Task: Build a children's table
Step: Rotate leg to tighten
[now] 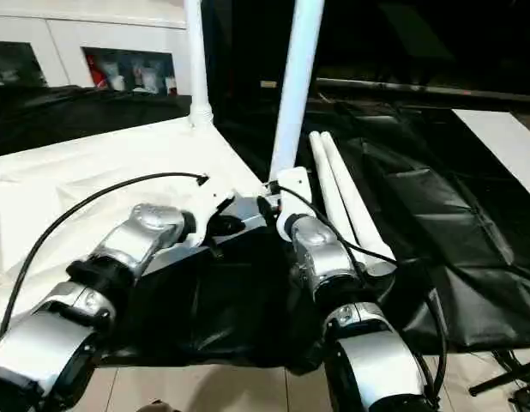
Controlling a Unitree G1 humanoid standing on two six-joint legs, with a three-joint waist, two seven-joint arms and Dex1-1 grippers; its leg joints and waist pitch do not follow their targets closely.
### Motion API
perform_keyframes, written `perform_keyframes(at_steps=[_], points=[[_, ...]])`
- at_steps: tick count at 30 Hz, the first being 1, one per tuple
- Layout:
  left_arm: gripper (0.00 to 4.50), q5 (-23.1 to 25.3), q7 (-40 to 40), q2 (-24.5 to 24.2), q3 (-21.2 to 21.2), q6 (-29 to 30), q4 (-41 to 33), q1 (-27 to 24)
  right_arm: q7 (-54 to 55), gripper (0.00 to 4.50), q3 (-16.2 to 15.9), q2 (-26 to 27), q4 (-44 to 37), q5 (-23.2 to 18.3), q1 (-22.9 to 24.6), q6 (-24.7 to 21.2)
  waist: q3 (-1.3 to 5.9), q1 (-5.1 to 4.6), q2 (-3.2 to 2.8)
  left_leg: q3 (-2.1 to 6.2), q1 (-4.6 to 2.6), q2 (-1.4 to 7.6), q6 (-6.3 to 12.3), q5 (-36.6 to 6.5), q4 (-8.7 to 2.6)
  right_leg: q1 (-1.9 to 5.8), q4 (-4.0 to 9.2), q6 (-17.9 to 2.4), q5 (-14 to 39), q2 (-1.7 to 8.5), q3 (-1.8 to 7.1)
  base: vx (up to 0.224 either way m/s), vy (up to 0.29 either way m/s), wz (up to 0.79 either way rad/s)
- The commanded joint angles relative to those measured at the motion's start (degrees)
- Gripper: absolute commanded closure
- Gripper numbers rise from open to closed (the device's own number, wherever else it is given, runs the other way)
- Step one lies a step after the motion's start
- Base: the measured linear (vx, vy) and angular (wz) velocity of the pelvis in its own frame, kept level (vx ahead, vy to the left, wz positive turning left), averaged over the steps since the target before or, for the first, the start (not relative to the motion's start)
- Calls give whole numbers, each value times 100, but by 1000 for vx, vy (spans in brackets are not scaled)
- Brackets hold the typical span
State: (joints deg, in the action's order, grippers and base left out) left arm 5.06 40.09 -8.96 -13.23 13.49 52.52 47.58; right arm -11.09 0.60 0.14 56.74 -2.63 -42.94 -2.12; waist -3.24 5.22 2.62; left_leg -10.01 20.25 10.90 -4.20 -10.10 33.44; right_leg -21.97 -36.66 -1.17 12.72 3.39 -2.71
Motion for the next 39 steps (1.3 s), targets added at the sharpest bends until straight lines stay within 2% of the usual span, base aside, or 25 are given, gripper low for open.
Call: perform_keyframes(at_steps=[1, 5, 7, 8, 9, 10, 12, 14, 20, 22, 23, 25, 27, 29, 30, 31, 35, 36, 39], points=[[450, 185, -206, -80, -22, 4, 151, -20, -418, 70, -235, 59, 15, 27, 19, 29, 332, -5, -28, 102, 0, 227, -12, -1280, -437, 242, 529, -1056, 909, 512, 286, 0, 0, 0], [450, 193, 101, -255, -71, -251, 80, -120, -1020, 59, -393, -182, -268, 50, 81, 53, 339, -22, -12, 85, 3, 225, 91, -1132, -411, 249, 524, -1125, 711, 511, 292, 0, 0, 0], [450, 163, 498, -474, -94, -424, -14, -259, -1703, 59, -496, -535, -713, 44, 281, -28, 349, -12, -10, 80, 7, 229, 154, -941, -402, 267, 503, -1164, 462, 514, 289, 0, 0, 0], [450, 146, 703, -572, -136, -643, -56, -324, -1938, 59, -536, -678, -871, 46, 363, -30, 361, 6, 5, 72, 21, 222, 249, -792, -384, 298, 480, -1172, 167, 503, 288, 0, 0, 0], [450, 120, 872, -653, -159, -693, -112, -381, -2128, 59, -582, -807, -996, 60, 433, -10, 385, -1, 2, 73, 22, 232, 335, -590, -373, 305, 434, -1220, -201, 503, 283, 0, 0, 0], [450, 72, 1176, -792, -201, -826, -240, -487, -2402, 59, -642, -1009, -1169, 64, 535, 1, 376, 4, -5, 70, 11, 233, 395, -545, -371, 297, 430, -1304, -351, 497, 269, 0, 0, 0], [450, -46, 1645, -956, -238, -1044, -484, -659, -2718, 59, -669, -1226, -1373, 9, 655, -59, 382, 10, -11, 59, 4, 241, 422, -559, -366, 297, 423, -1350, -441, 499, 276, 0, 0, 0], [450, -252, 2299, -1166, -302, -848, -907, -858, -3288, 59, -756, -1471, -1668, -114, 811, -205, 361, 29, -19, 50, -9, 250, 394, -643, -380, 288, 428, -1415, -320, 490, 269, 0, 0, 0], [450, -393, 2921, -1372, -417, -745, -1410, -1084, -4086, 59, -965, -1717, -2211, -287, 1047, -447, 345, 42, -18, 40, -17, 283, 302, -823, -399, 270, 448, -1418, 13, 493, 263, 0, 0, 0], [450, -435, 3029, -1389, -415, -727, -1536, -1144, -4268, 59, -1025, -1750, -2349, -308, 1106, -470, 336, 62, -24, 36, -27, 281, 278, -861, -400, 249, 467, -1393, 159, 502, 269, 0, 0, 0], [450, -457, 3073, -1395, -406, -684, -1633, -1186, -4412, 59, -1071, -1760, -2446, -343, 1146, -514, 340, 75, 3, 39, -26, 285, 269, -873, -401, 258, 463, -1376, 218, 509, 270, 0, 0, 0], [450, -473, 3096, -1403, -411, -646, -1718, -1221, -4546, 59, -1117, -1756, -2517, -358, 1175, -546, 340, 93, -1, 35, -32, 280, 265, -849, -400, 242, 472, -1359, 276, 504, 270, 0, 0, 0], [450, -475, 3099, -1404, -412, -640, -1730, -1226, -4549, 59, -1122, -1755, -2521, -352, 1178, -548, 338, 118, -10, 38, -36, 280, 243, -812, -404, 235, 470, -1330, 283, 503, 272, 0, 0, 0], [450, -468, 3075, -1396, -416, -617, -1771, -1246, -4523, 59, -1150, -1723, -2481, -293, 1163, -522, 346, 127, 17, 37, -31, 272, 233, -747, -400, 243, 459, -1308, 211, 505, 273, 0, 0, 0], [450, -468, 3075, -1396, -416, -617, -1771, -1246, -4523, 59, -1150, -1723, -2481, -293, 1163, -522, 348, 131, 9, 41, -28, 269, 231, -727, -401, 248, 453, -1310, 193, 507, 271, 0, 0, 0], [450, -453, 3060, -1388, -409, -585, -1797, -1258, -4447, 76, -1131, -1681, -2427, -278, 1136, -509, 351, 129, 19, 38, -24, 263, 236, -686, -396, 250, 450, -1300, 143, 502, 271, 0, 0, 0], [450, -416, 2998, -1378, -394, -561, -1814, -1259, -4332, 88, -1070, -1622, -2356, -285, 1088, -566, 352, 125, 13, 42, -15, 256, 234, -661, -396, 257, 448, -1286, 149, 504, 269, 0, 0, 0], [450, -416, 2998, -1378, -394, -561, -1814, -1259, -4332, 110, -1070, -1622, -2356, -285, 1088, -566, 354, 129, 9, 43, -21, 259, 232, -651, -396, 253, 447, -1280, 138, 502, 267, 0, 0, 0], [450, -229, 2298, -1240, -273, -530, -1504, -1079, -3758, 119, -805, -1415, -2259, -356, 1051, -742, 356, 122, 6, 45, -27, 256, 208, -667, -396, 251, 449, -1278, 139, 500, 268, 0, 0, 0]])
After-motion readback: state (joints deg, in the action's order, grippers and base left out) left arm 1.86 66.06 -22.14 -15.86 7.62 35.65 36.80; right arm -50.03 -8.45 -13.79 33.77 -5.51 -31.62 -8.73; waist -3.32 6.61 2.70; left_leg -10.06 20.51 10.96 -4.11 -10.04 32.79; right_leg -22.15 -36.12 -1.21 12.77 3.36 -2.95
